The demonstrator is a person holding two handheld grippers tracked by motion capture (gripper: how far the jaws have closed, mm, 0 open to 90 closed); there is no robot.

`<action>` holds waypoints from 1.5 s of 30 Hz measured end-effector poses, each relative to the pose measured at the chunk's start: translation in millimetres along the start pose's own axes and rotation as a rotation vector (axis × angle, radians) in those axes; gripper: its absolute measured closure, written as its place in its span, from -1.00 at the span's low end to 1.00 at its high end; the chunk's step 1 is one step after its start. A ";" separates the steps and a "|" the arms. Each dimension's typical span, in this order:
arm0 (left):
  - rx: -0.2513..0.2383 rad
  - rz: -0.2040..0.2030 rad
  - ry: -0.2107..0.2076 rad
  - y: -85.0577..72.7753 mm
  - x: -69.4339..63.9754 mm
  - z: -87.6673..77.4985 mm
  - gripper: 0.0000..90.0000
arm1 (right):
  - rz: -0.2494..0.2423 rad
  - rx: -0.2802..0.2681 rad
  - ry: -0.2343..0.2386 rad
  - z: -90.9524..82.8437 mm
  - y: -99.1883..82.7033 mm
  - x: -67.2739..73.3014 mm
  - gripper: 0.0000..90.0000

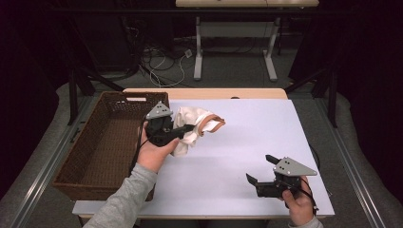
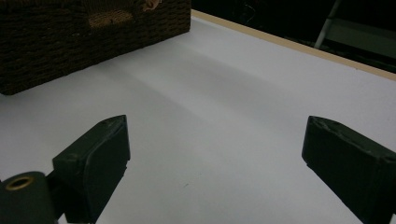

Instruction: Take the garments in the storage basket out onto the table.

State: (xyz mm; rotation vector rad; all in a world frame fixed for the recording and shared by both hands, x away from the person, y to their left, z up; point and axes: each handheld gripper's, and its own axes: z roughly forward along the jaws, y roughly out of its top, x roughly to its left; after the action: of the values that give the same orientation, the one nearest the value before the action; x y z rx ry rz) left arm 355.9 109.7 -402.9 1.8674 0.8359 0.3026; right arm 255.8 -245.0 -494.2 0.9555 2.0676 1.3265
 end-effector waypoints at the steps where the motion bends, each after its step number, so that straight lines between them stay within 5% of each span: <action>1: 0.008 0.004 -0.007 -0.7 -0.5 1.0 0.66 | 0.000 0.003 0.001 -0.2 0.1 -0.1 -0.84; 24: 0.070 0.004 -0.093 -39.1 -35.6 47.5 0.66 | 0.000 -0.009 -0.005 -1.9 0.4 -1.0 -0.84; 32: 0.085 0.008 -0.104 -57.3 -40.4 63.5 0.66 | 0.002 -0.008 -0.002 -2.0 0.3 -0.6 -0.84; 45: 0.120 -0.040 -0.139 -94.7 -39.6 90.4 0.65 | 0.007 -0.006 -0.001 -0.4 -0.9 -0.2 -0.84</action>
State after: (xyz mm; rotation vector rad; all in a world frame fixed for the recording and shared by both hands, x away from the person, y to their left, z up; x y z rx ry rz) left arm 338.0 41.7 -520.3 1.9560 0.8101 0.0978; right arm 255.4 -245.7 -494.9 0.9620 2.0603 1.3350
